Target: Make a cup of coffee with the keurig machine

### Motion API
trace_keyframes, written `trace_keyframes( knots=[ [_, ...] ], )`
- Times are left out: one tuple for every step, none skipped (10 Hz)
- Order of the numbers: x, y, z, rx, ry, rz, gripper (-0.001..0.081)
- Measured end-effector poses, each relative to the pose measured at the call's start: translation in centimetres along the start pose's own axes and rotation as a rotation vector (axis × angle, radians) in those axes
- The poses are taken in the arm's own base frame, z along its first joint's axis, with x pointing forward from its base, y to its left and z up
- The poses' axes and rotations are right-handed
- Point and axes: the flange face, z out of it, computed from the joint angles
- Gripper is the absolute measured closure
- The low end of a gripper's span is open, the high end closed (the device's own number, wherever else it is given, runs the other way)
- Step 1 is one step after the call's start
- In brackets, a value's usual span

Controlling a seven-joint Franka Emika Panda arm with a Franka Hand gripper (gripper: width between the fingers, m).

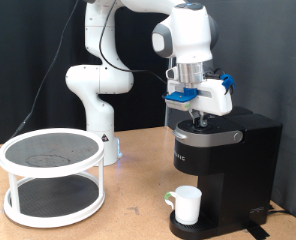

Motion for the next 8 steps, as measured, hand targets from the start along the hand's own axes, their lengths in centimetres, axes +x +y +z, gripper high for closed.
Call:
trace_keyframes(
  knots=[
    [0.0, -0.1, 0.0, -0.003, 0.001, 0.001, 0.0806],
    [-0.1, -0.2, 0.0, -0.012, 0.004, 0.002, 0.0806],
    [-0.1, -0.3, 0.1, -0.026, 0.009, 0.004, 0.0806],
    [-0.1, -0.4, 0.1, -0.045, 0.015, 0.008, 0.0806],
    [-0.2, -0.6, 0.2, -0.066, 0.02, 0.013, 0.0806],
    [-0.2, -0.9, 0.2, -0.085, 0.025, 0.017, 0.0806],
    [-0.3, -1.1, 0.3, -0.098, 0.028, 0.02, 0.0806],
    [-0.3, -1.2, 0.3, -0.112, 0.031, 0.023, 0.0806]
  ],
)
